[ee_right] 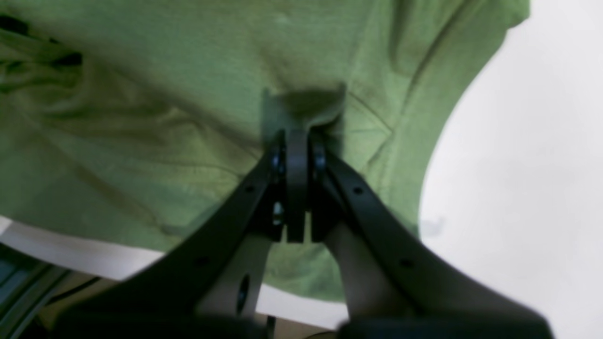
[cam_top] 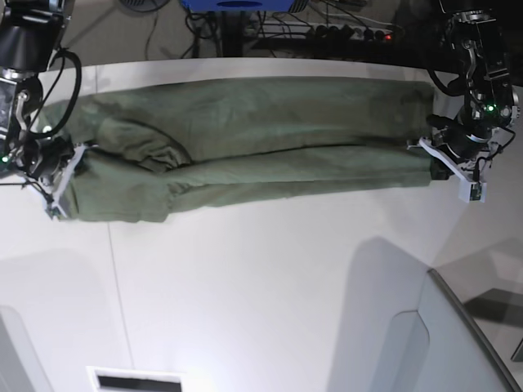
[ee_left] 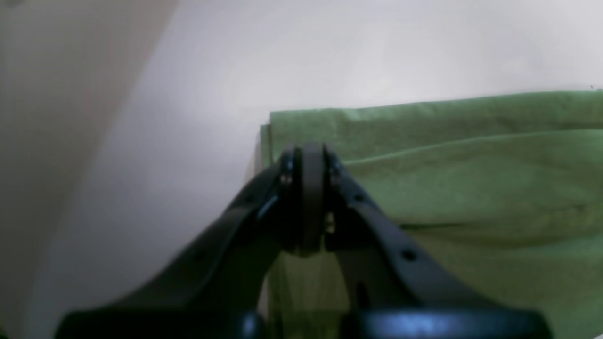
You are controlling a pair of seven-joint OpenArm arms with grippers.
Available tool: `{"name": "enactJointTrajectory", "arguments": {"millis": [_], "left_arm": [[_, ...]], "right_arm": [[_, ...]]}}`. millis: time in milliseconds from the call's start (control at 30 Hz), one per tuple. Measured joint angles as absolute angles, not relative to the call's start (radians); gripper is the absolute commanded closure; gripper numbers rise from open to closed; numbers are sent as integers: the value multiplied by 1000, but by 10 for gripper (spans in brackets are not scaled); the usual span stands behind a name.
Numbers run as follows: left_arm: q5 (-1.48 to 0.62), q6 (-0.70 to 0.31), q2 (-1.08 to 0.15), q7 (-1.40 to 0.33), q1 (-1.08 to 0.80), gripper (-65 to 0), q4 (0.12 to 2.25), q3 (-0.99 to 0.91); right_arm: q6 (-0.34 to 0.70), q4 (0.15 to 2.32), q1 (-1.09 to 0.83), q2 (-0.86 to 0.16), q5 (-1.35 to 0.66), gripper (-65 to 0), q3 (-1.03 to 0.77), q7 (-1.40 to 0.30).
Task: Layout the t-shirt on the table in an organized manner, then fold the t-shirt properly
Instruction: 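Lower both held ends of the green strip onto the table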
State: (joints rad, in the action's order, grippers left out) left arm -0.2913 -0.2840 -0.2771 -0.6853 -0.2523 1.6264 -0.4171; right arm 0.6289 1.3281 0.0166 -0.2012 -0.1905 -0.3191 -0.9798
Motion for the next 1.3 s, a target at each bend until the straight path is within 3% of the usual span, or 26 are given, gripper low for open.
{"name": "enactJointTrajectory", "arguments": {"millis": [300, 433, 667, 733, 867, 933, 967, 1033, 1100, 1233, 1300], "left_arm": [[-290, -284, -277, -684, -244, 0, 1509, -418], [-289, -278, -291, -575, -242, 0, 1458, -352], [-288, -284, -279, -541, -242, 0, 1417, -326], [-288, -283, -281, -538, -236, 0, 1421, -326], [-288, -284, -284, -541, -236, 0, 1422, -326], [-250, -284, -286, -542, -236, 0, 1422, -326], [-224, -284, -285, -542, -234, -5, 1422, -327], [-173, -284, -278, -542, -235, -151, 1423, -333], [-159, -284, -271, -542, -236, -245, 1423, -335], [-168, -291, -265, -543, -232, -372, 1423, -375], [-218, -284, -263, -543, -227, -405, 1423, -444]], "right_arm": [[628, 1294, 21, -207, -190, -2, -319, -958], [627, 1294, 21, -207, -190, -2, -319, -957], [626, 1294, 21, -206, -190, -18, -319, -958], [626, 1294, 21, -207, -189, -114, -319, -958], [629, 1296, 17, -199, -188, -420, -350, -961], [628, 1318, 15, -192, -188, -510, -401, -962], [627, 1343, 12, -189, -181, -518, -422, -965], [622, 1402, 10, -178, -179, -507, -462, -965], [628, 1442, 20, -176, -180, -507, -468, -963], [633, 1412, 108, -171, -186, -501, -460, -960], [630, 1331, 172, -184, -180, -474, -418, -949]]}}
